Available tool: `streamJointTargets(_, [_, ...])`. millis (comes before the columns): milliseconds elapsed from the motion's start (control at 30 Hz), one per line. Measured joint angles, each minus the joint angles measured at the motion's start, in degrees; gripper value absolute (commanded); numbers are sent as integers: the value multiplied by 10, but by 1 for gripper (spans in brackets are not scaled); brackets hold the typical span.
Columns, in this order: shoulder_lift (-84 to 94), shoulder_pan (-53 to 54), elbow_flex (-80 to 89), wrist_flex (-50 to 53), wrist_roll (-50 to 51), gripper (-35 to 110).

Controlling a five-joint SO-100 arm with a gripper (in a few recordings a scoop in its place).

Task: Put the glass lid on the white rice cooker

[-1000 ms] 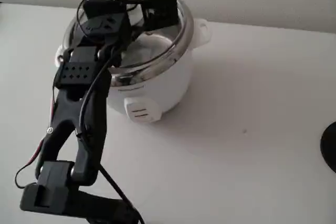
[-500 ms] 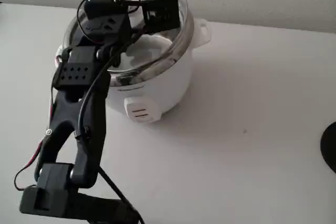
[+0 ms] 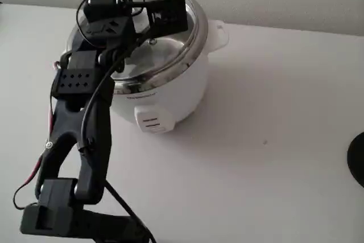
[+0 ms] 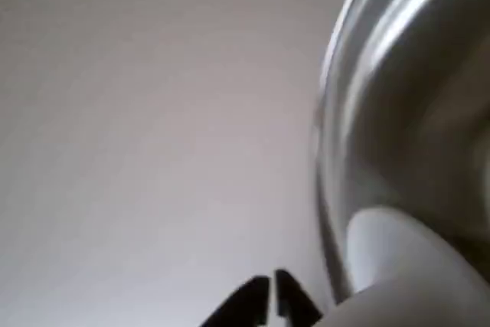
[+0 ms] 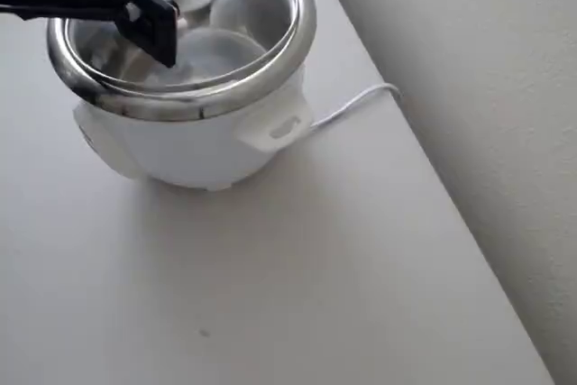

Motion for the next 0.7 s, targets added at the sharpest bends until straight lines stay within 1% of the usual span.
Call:
streamJointTargets(200, [3, -1, 0, 7, 26, 0])
streamJointTargets(500, [4, -1, -23, 69, 83, 0])
streamJointTargets(700, [6, -1, -27, 81, 116, 0])
